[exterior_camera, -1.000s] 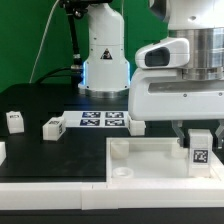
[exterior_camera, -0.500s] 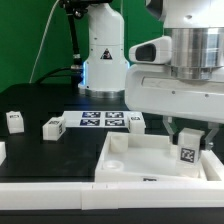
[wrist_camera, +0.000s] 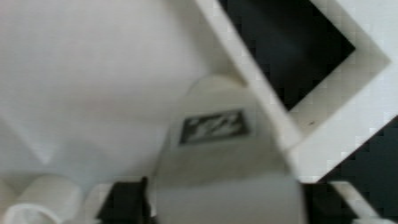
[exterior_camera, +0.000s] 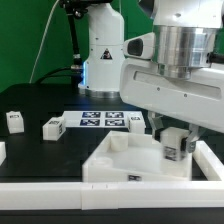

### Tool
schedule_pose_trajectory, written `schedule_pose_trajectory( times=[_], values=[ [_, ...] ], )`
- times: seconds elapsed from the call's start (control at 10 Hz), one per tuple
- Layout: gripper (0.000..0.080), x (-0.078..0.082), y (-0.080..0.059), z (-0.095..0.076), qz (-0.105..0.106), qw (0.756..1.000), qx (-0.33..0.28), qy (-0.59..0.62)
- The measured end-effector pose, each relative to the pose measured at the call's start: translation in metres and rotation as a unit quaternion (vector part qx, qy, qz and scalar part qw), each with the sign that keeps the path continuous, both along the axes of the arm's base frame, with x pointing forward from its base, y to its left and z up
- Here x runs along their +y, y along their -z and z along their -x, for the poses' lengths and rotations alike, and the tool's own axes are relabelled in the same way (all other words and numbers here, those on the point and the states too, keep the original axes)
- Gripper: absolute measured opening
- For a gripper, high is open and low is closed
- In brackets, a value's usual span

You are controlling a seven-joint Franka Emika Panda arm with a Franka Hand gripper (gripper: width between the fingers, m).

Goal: Assemble one leg

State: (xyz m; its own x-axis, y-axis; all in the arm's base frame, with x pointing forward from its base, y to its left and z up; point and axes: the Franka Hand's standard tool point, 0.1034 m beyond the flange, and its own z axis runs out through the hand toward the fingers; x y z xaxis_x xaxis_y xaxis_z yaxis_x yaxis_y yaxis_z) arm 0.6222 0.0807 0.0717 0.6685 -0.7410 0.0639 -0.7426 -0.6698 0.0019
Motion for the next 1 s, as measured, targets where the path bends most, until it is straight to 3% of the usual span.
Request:
schedule_pose_trajectory(
  times=[0.1, 0.2, 0.3, 1.0],
  values=[
    [0.0483, 0.0000, 0.0001, 0.0001, 0.000, 1.000, 0.000, 0.000],
    [0.0611, 0.0000, 0.0002, 0.0001, 0.000, 1.000, 0.000, 0.000],
    [0.0639, 0.0000, 0.0002, 0.0001, 0.000, 1.000, 0.000, 0.000],
    [0.0648, 0.0000, 0.0003, 0.0001, 0.000, 1.000, 0.000, 0.000]
  ],
)
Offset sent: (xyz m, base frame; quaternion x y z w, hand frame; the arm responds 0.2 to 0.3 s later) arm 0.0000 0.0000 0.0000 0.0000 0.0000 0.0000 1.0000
